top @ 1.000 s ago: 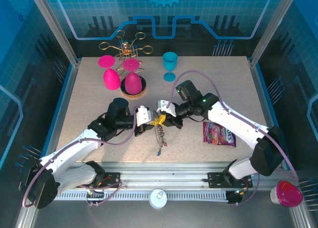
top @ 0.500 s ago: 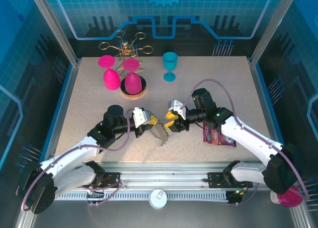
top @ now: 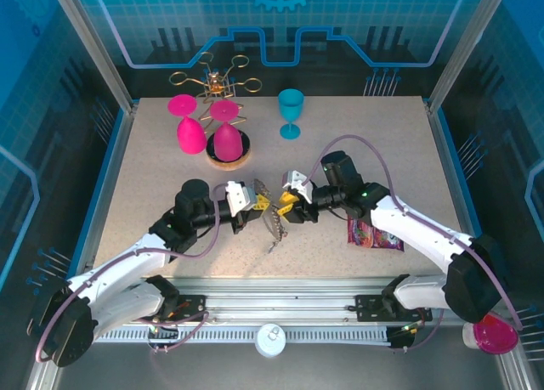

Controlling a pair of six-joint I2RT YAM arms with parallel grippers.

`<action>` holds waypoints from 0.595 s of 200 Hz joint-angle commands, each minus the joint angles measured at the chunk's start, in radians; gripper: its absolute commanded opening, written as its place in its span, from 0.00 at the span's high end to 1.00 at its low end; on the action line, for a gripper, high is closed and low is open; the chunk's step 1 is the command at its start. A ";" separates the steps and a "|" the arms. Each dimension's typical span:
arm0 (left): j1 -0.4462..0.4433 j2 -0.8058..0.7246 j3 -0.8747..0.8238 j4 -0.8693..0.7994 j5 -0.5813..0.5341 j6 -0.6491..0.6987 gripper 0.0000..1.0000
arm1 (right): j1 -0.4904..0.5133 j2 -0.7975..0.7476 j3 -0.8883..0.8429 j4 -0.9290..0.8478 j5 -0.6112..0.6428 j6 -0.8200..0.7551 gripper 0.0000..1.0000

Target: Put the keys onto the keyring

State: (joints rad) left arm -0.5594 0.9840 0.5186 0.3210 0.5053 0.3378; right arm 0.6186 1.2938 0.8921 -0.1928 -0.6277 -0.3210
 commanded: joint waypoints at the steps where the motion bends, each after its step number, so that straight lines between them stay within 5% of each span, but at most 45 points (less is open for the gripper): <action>1: -0.002 -0.022 -0.010 0.067 0.021 -0.023 1.00 | 0.016 0.006 0.040 0.034 -0.003 -0.003 0.68; 58: -0.001 -0.016 -0.013 0.079 0.018 -0.036 1.00 | 0.022 -0.006 0.041 0.063 0.002 -0.004 0.68; 119: -0.002 -0.013 -0.031 0.161 -0.013 -0.084 1.00 | 0.037 0.005 0.064 -0.011 0.048 -0.060 1.00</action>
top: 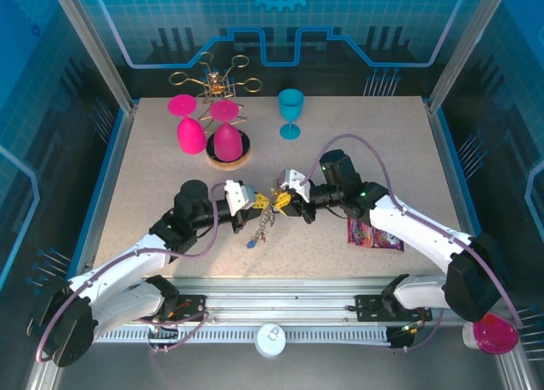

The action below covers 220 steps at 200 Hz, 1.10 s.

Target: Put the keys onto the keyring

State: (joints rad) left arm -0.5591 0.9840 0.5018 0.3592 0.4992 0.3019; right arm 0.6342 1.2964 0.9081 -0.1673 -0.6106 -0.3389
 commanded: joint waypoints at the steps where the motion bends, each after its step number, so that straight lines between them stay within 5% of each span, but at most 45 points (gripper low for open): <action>1: -0.001 -0.013 -0.016 0.128 -0.008 -0.050 1.00 | 0.023 0.003 0.048 -0.040 0.031 -0.044 1.00; 36: -0.002 0.029 -0.037 0.250 -0.011 -0.125 1.00 | 0.068 0.050 0.094 -0.083 0.040 -0.080 1.00; 220: -0.002 0.056 -0.055 0.322 -0.043 -0.155 1.00 | 0.117 0.080 0.174 -0.195 0.161 -0.155 1.00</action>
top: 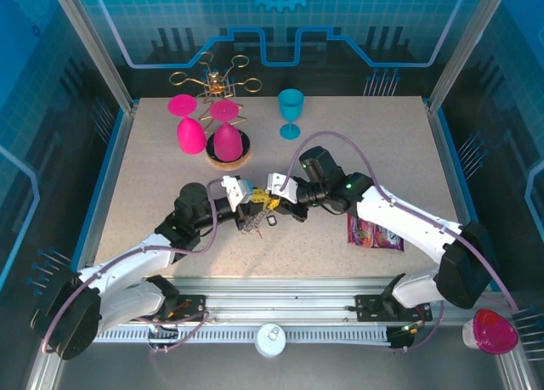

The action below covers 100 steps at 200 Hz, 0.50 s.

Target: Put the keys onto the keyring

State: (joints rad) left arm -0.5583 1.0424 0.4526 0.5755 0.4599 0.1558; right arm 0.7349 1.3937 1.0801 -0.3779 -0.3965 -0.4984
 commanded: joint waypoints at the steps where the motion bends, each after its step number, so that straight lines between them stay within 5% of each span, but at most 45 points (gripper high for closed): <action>1: -0.003 -0.002 -0.005 0.106 -0.003 -0.009 1.00 | 0.016 -0.018 0.002 0.016 -0.055 0.006 1.00; 11: -0.002 -0.004 -0.009 0.106 -0.004 -0.006 1.00 | 0.000 -0.027 -0.008 0.020 -0.074 0.023 0.80; 22: -0.003 -0.008 -0.010 0.106 -0.003 -0.004 1.00 | -0.026 -0.054 -0.034 0.044 -0.105 0.047 0.74; 100: -0.002 -0.016 -0.019 0.107 0.078 0.013 1.00 | -0.161 -0.147 -0.177 0.263 -0.311 0.192 0.78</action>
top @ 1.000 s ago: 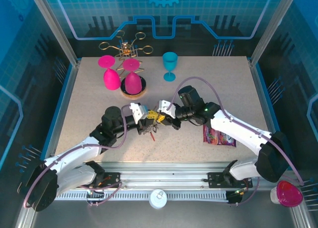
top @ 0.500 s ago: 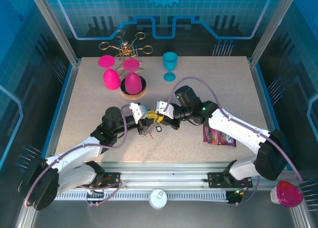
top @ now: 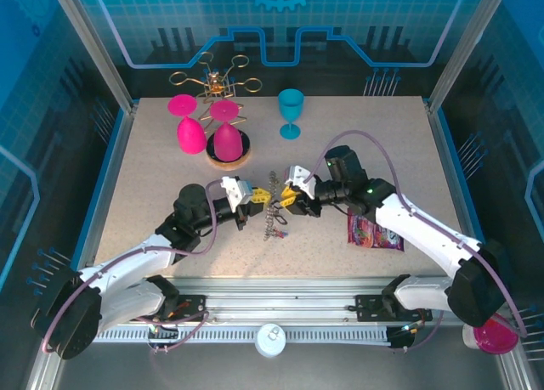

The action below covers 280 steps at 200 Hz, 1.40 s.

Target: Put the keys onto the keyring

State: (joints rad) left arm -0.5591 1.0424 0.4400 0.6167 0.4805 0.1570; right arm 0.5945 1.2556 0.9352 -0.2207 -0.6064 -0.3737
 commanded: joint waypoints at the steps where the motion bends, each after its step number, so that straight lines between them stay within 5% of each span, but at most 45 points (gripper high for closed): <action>1: -0.002 -0.016 -0.007 0.065 0.058 0.011 1.00 | -0.021 -0.008 -0.032 0.109 -0.102 0.068 0.78; 156: -0.002 0.010 0.001 0.103 0.111 -0.010 1.00 | -0.013 0.064 -0.012 0.187 -0.182 0.094 0.82; 205: -0.001 0.021 -0.001 0.106 0.106 -0.006 1.00 | -0.020 0.065 -0.003 0.190 -0.225 0.086 1.00; 234: -0.002 0.009 0.037 -0.062 0.095 0.072 1.00 | -0.020 0.053 0.033 0.080 -0.201 0.027 1.00; 257: -0.002 -0.005 0.077 -0.222 0.073 0.151 0.86 | 0.007 0.067 0.106 -0.104 -0.131 -0.090 1.00; 280: -0.003 -0.004 0.135 -0.393 0.063 0.240 0.86 | 0.059 0.116 0.206 -0.299 -0.019 -0.209 1.00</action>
State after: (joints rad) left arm -0.5610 1.0519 0.5060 0.4511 0.5499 0.2714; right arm 0.6033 1.3365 1.0241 -0.3099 -0.7094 -0.4328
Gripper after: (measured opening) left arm 0.141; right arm 0.064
